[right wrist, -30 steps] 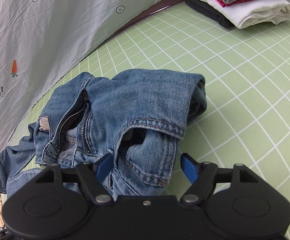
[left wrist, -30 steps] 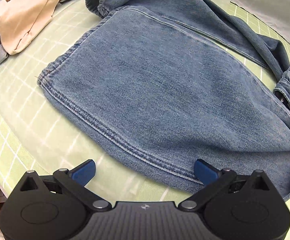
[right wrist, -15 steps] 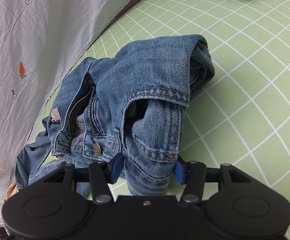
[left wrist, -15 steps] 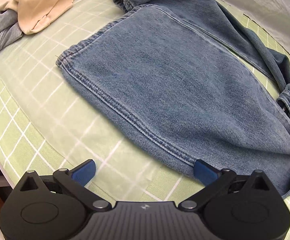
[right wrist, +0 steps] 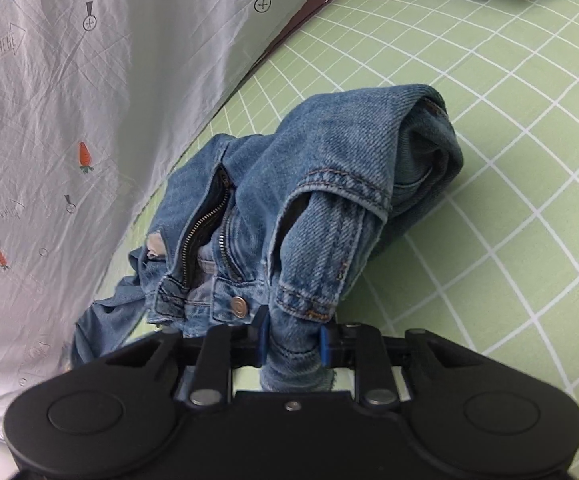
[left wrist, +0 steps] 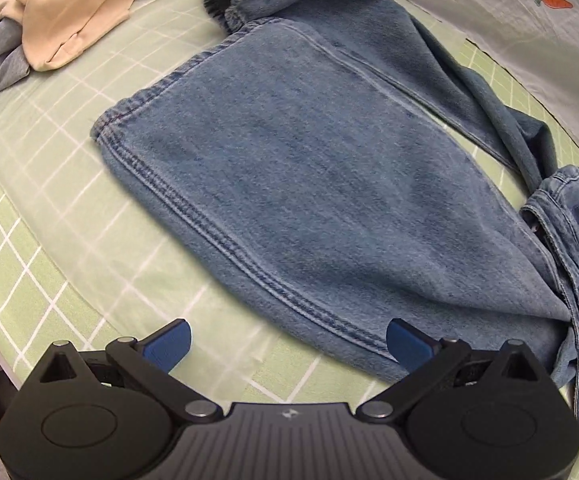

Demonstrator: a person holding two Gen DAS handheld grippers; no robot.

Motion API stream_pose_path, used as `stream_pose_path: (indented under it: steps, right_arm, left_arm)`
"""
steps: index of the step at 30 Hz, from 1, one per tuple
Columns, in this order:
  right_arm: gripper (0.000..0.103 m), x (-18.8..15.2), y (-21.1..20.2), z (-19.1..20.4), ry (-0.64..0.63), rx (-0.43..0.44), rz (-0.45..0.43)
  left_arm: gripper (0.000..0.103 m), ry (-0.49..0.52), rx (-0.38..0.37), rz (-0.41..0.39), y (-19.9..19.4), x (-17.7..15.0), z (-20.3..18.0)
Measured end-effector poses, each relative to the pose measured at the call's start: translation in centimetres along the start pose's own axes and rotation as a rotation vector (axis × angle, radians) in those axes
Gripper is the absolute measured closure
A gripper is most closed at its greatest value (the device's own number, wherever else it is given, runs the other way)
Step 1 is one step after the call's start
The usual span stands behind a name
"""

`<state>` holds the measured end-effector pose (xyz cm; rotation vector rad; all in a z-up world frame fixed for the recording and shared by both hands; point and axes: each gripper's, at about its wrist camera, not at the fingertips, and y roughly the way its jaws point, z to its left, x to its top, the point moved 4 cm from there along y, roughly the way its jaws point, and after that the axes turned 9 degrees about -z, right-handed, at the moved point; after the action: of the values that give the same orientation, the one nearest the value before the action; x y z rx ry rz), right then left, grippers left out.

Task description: Fold clothes

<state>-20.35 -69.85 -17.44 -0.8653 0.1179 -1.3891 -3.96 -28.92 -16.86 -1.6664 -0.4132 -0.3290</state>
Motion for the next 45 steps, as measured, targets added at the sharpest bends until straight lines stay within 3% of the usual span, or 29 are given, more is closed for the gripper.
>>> stream_pose_path:
  steps: [4,9,11,15,18,19,26,28,35,39,45]
  right_arm:
    - [0.085,1.1,0.8,2.2,0.067,0.142,-0.003]
    - [0.086,2.3,3.1,6.7,0.149,0.355,0.02]
    - [0.086,1.9,4.4,7.9,0.172,0.388,0.053]
    - [0.083,-0.5,7.4,8.4,0.036,0.2,0.17]
    - [0.068,-1.4,7.1,7.4,0.048,0.147,0.201]
    - [0.054,-1.4,6.7,7.0,0.066,0.14,0.204]
    - [0.03,-1.7,2.0,4.0,0.197,0.062,0.103]
    - [0.029,-2.2,0.6,3.0,0.236,0.027,0.066]
    - [0.012,-4.8,-5.8,0.6,0.179,-0.147,-0.056]
    - [0.01,-6.2,-9.8,-1.8,0.153,-0.259,-0.08]
    - [0.006,-5.5,-12.2,-5.3,0.224,-0.299,-0.121]
  left_arm:
    - [0.001,0.072,-0.018,-0.029,-0.3,0.9,-2.0]
    - [0.001,0.083,-0.037,-0.029,0.0,1.7,-3.7]
    - [0.001,0.084,-0.035,-0.028,0.3,2.0,-4.0]
    - [0.001,0.078,-0.035,-0.021,0.1,2.1,-4.5]
    - [0.001,0.083,-0.041,-0.023,0.0,2.4,-4.7]
    - [0.001,0.085,-0.04,-0.019,-0.2,2.4,-4.8]
    - [0.001,0.162,-0.056,0.006,-1.9,1.9,-4.6]
    - [0.001,0.19,-0.079,0.021,-2.1,1.6,-4.6]
    - [0.001,0.285,-0.188,0.113,-1.4,-0.2,-6.7]
    - [0.001,0.337,-0.257,0.149,-1.2,-1.8,-9.8]
    - [0.001,0.298,-0.367,0.168,-2.2,-3.7,-14.7]
